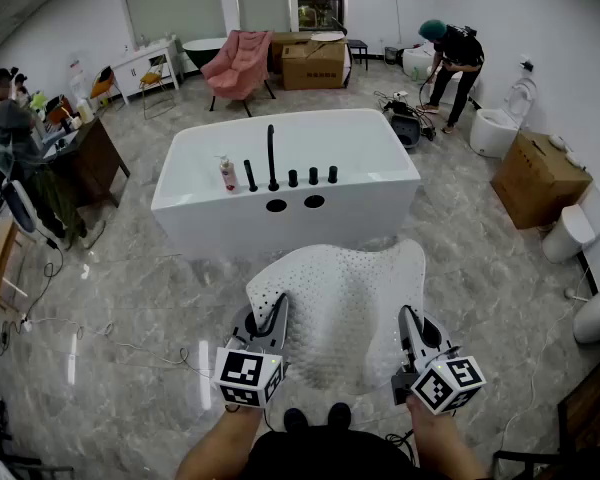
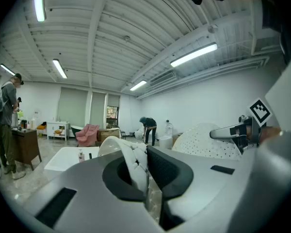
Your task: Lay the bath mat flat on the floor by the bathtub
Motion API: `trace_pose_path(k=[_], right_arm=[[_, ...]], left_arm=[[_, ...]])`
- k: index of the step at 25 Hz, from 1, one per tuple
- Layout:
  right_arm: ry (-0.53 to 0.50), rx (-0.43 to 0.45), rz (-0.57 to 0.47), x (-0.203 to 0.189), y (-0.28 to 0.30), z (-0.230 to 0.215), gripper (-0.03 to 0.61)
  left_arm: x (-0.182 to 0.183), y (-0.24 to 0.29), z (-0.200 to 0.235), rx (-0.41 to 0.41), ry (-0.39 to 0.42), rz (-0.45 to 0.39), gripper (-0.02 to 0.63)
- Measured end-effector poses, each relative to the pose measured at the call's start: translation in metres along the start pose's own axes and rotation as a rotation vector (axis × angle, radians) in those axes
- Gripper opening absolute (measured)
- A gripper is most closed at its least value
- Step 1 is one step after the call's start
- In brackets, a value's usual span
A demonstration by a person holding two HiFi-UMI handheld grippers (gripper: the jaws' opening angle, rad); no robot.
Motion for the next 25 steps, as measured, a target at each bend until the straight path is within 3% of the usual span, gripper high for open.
trace_pose_path(k=[9, 16, 25], right_arm=[[-0.146, 0.065, -0.021, 0.017, 0.043, -0.006, 0.020], [-0.002, 0.098, -0.026, 0.015, 0.042, -0.013, 0.020], [-0.028, 0.035, -0.040, 0.023, 0.029, -0.067, 0.021]], left_arm=[[0.019, 0.031, 0.014, -0.001, 0.044, 0.005, 0.018], [0.019, 0.040, 0.008, 0.047, -0.027, -0.014, 0.018], [0.010, 0.067, -0.015, 0.055, -0.017, -0.008, 0.020]])
Point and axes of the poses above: the fingertips, and each gripper's own axes: y forward along the fingers, z to its left, x out of its top, the point moved 7 cm from there along -y, backward along the fingers, and after that the axes turned 11 degrees about -y, right-handed, at the moved point
